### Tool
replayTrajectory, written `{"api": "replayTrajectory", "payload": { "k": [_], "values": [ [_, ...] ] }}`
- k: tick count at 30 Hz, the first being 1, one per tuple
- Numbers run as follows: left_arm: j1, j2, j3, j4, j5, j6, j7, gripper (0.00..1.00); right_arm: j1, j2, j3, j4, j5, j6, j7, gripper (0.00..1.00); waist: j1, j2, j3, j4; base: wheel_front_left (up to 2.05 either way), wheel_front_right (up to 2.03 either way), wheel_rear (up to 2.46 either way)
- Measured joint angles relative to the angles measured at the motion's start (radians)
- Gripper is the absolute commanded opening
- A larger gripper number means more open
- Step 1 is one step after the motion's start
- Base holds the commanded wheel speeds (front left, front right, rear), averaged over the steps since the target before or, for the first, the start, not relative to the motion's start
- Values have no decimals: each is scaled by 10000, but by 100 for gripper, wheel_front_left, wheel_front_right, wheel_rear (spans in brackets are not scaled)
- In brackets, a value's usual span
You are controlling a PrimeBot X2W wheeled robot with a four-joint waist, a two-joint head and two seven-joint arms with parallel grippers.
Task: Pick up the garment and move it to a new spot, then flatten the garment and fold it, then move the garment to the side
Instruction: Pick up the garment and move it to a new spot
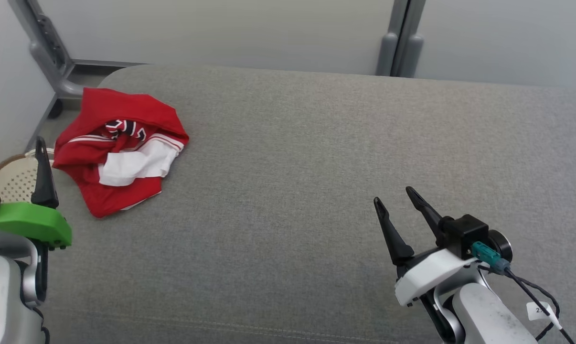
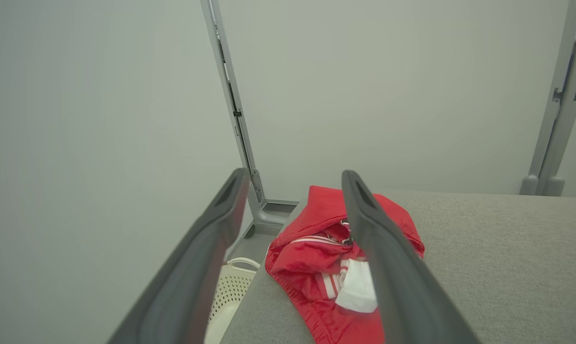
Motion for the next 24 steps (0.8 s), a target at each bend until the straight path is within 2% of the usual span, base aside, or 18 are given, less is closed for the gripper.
{"api": "replayTrajectory", "payload": {
  "k": [17, 24],
  "values": [
    [-2565, 782, -46, 3043, -393, -959, 330, 100, -638, -219, 263, -81, 56, 0, 0, 100, 0, 0, 1101, -1512, 0, 0, 0],
    [-3370, 1057, -201, 4558, -681, -1354, 823, 100, -777, -274, 359, -69, 58, 0, 0, 100, 0, 0, 1374, -1971, 0, 0, 0]
  ]
}}
